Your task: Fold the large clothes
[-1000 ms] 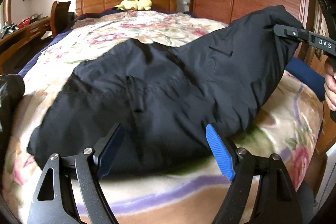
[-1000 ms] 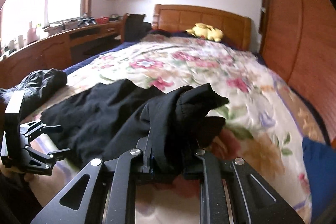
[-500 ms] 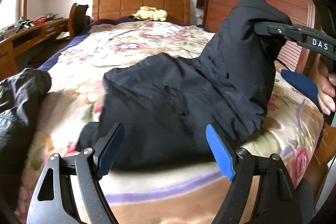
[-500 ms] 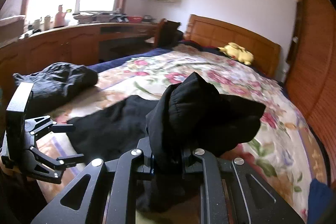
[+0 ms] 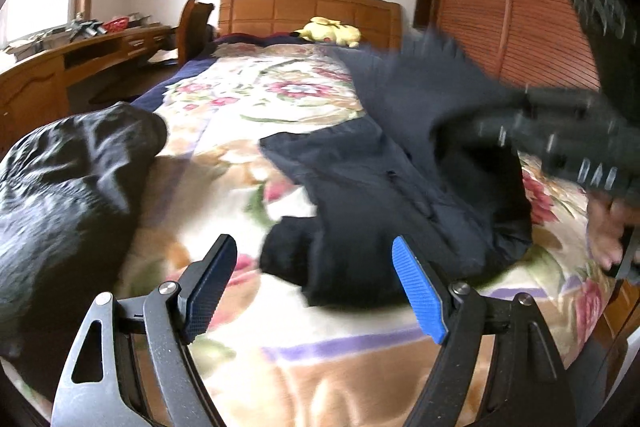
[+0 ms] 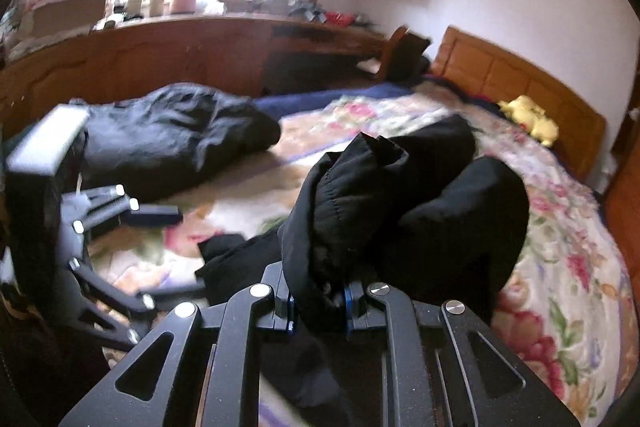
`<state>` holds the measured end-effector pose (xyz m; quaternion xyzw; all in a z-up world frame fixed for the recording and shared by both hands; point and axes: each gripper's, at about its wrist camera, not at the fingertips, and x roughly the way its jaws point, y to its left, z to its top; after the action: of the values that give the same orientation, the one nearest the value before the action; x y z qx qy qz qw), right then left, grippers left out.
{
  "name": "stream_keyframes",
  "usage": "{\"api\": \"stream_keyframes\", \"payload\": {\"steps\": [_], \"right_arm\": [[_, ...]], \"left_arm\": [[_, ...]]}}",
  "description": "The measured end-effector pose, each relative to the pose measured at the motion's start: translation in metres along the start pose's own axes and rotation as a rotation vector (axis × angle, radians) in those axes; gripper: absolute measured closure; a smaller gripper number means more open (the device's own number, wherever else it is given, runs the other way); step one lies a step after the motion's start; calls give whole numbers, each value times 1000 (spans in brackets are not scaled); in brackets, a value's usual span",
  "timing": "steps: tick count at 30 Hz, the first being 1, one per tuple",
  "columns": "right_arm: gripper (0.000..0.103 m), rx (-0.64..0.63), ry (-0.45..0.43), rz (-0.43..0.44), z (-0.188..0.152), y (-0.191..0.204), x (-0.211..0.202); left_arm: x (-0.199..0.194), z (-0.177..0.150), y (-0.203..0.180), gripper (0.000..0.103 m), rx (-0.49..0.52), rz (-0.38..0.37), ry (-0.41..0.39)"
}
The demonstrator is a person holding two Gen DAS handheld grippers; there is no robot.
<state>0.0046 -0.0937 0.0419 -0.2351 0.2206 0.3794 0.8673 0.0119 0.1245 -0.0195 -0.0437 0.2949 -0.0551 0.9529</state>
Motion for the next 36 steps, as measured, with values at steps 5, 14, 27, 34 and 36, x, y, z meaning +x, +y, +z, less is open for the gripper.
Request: {"api": "stream_keyframes", "payload": {"steps": [5,14,27,34,36], "right_arm": [[83,19,115,46,-18,-7,39],[37,63,48,75,3,-27,14],[36,206,77,-97,-22,-89,20],[58,215,147,13,-30,-87,50],[63,206,155,17,-29,-87,56]], "left_arm": [[-2,-3,18,22,-26,21,2],[-5,-2,25,22,-31,19,-11],[-8,-3,25,22,-28,36,-17],[-8,-2,24,22,-24,36,-16],[-7,-1,24,22,-23,36,-17]]}}
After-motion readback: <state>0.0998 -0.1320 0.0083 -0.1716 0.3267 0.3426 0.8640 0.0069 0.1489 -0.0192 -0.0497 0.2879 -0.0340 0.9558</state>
